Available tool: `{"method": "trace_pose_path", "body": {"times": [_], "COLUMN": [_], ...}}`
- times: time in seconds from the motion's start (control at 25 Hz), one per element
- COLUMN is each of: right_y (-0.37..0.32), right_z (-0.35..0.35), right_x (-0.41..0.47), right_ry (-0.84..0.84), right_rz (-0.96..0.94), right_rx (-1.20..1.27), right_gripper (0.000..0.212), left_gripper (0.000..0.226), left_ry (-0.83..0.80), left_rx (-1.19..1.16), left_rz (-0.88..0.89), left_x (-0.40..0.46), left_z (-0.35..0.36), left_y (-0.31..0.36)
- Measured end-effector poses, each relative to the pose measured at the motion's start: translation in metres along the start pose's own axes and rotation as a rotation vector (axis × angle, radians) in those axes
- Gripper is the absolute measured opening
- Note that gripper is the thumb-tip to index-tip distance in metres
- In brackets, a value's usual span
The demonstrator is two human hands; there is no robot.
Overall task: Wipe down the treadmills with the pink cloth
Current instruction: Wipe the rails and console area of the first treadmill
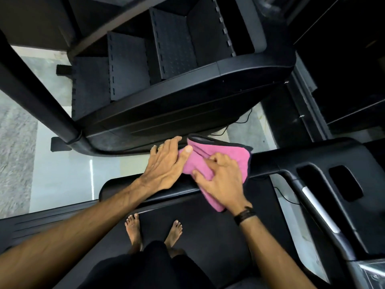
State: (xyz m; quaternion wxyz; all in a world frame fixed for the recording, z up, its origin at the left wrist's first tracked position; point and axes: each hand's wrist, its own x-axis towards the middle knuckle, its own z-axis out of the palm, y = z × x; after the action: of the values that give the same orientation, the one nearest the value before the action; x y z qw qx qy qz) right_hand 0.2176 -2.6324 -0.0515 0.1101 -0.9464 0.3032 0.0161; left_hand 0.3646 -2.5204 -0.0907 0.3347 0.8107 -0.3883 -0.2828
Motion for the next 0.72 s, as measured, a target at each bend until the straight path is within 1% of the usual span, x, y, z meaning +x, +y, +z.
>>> {"method": "trace_pose_path", "body": {"times": [0.04, 0.08, 0.16, 0.2, 0.28, 0.32, 0.36, 0.4, 0.44, 0.48, 0.52, 0.6, 0.64, 0.68, 0.72], "right_y": [0.022, 0.047, 0.073, 0.068, 0.036, 0.021, 0.009, 0.008, 0.017, 0.034, 0.053, 0.083, 0.089, 0.083, 0.071], "right_z": [-0.01, -0.019, -0.029, -0.025, -0.005, 0.004, 0.005, 0.002, -0.005, -0.013, -0.021, -0.028, -0.028, -0.024, -0.016], "right_x": [0.004, 0.018, 0.059, 0.075, 0.081, 0.07, 0.052, 0.031, 0.017, 0.014, 0.022, 0.06, 0.081, 0.097, 0.107], "right_ry": [0.002, -0.035, -0.161, -0.228, -0.277, -0.237, -0.175, -0.099, -0.052, -0.02, -0.04, -0.175, -0.275, -0.387, -0.465], "right_rz": [0.037, 0.123, 0.339, 0.368, 0.263, 0.181, 0.111, 0.06, 0.051, 0.066, 0.127, 0.298, 0.344, 0.343, 0.297], "right_rx": [-0.012, -0.043, -0.169, -0.23, -0.327, -0.312, -0.253, -0.171, -0.097, -0.077, -0.091, -0.152, -0.169, -0.181, -0.192], "right_gripper": [0.061, 0.067, 0.066, 0.063, 0.064, 0.07, 0.074, 0.075, 0.071, 0.065, 0.06, 0.055, 0.054, 0.054, 0.054], "left_gripper": [0.095, 0.094, 0.087, 0.083, 0.077, 0.078, 0.081, 0.084, 0.086, 0.087, 0.087, 0.086, 0.087, 0.088, 0.089], "left_ry": [-0.011, -0.02, -0.047, -0.085, -0.213, -0.277, -0.331, -0.37, -0.393, -0.403, -0.408, -0.413, -0.413, -0.415, -0.418], "left_rx": [0.01, 0.03, 0.096, 0.135, 0.204, 0.236, 0.265, 0.287, 0.309, 0.328, 0.342, 0.342, 0.34, 0.345, 0.357], "left_rz": [0.001, 0.001, -0.019, -0.037, -0.071, -0.085, -0.098, -0.106, -0.104, -0.094, -0.087, -0.097, -0.108, -0.12, -0.127], "left_x": [-0.001, -0.001, -0.001, -0.002, -0.002, -0.002, -0.002, -0.002, -0.001, 0.0, 0.001, 0.002, 0.002, 0.002, 0.003], "left_z": [0.0, 0.001, 0.0, 0.0, -0.001, -0.002, -0.003, -0.003, -0.002, -0.001, 0.0, 0.0, 0.0, 0.0, 0.0], "left_y": [-0.001, -0.001, 0.001, 0.002, 0.005, 0.007, 0.008, 0.007, 0.007, 0.006, 0.005, 0.002, 0.003, 0.005, 0.007]}}
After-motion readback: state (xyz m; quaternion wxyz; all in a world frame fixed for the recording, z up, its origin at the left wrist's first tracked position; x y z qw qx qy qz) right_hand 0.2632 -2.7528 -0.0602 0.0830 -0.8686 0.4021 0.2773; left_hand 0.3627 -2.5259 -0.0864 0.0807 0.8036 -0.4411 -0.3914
